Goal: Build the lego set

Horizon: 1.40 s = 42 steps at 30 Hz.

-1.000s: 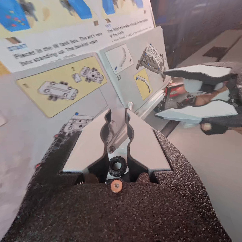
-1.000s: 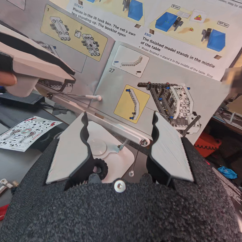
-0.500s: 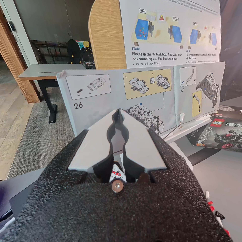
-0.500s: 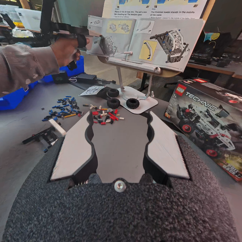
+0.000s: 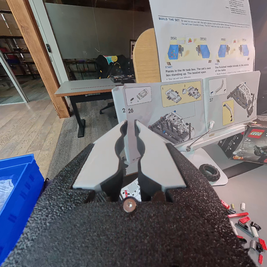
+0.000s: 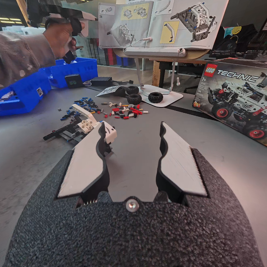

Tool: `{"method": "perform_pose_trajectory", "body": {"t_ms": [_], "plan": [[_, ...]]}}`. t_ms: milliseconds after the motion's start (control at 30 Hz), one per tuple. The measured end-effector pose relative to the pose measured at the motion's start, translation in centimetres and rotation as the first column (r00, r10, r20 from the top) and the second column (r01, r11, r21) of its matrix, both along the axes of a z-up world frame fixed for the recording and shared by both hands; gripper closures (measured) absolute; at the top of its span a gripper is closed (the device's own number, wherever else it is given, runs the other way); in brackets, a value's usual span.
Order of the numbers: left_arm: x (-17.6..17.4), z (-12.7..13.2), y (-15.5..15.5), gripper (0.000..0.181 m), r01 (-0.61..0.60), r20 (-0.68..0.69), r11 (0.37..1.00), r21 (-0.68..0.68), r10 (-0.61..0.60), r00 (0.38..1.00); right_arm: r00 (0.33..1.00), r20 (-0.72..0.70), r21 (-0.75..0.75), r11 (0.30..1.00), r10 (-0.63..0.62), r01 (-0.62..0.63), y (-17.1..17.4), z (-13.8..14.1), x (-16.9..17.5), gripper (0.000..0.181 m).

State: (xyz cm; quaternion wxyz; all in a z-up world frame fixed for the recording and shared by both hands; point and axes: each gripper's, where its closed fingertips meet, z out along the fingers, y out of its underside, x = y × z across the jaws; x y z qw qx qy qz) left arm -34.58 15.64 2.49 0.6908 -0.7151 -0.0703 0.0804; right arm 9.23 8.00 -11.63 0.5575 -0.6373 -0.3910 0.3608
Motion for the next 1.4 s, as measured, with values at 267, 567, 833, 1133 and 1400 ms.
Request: {"method": "perform_pose_trajectory", "body": {"t_ms": [267,567,833,1133,1400], "plan": [[-1.1,0.6,1.5,0.179,-0.048,-0.042,0.999,-0.021,0.047,0.998,1.000,0.000,0.032,0.999,-0.022,0.022,0.2,0.2,0.7,0.111],[0.7,0.7,3.1,0.178,-0.014,-0.043,1.000,-0.001,0.014,0.999,0.999,-0.010,0.051,0.997,-0.051,0.052,1.0,0.6,1.6,0.115],[8.2,1.2,0.2,0.172,0.250,-0.079,0.964,-0.088,-0.257,0.963,1.000,-0.006,0.066,0.997,-0.029,0.029,0.3,0.7,1.4,0.115],[13.0,-15.3,-14.0,0.164,0.349,0.064,0.423,-0.836,-0.558,0.827,1.000,0.001,0.057,0.998,0.008,-0.008,-0.5,0.7,1.1,0.116],[11.1,-22.2,-20.6,0.160,0.290,0.200,0.096,-0.952,-0.522,0.829,0.999,0.038,0.122,0.992,0.013,-0.018,-1.1,0.8,0.9,0.121]]}}
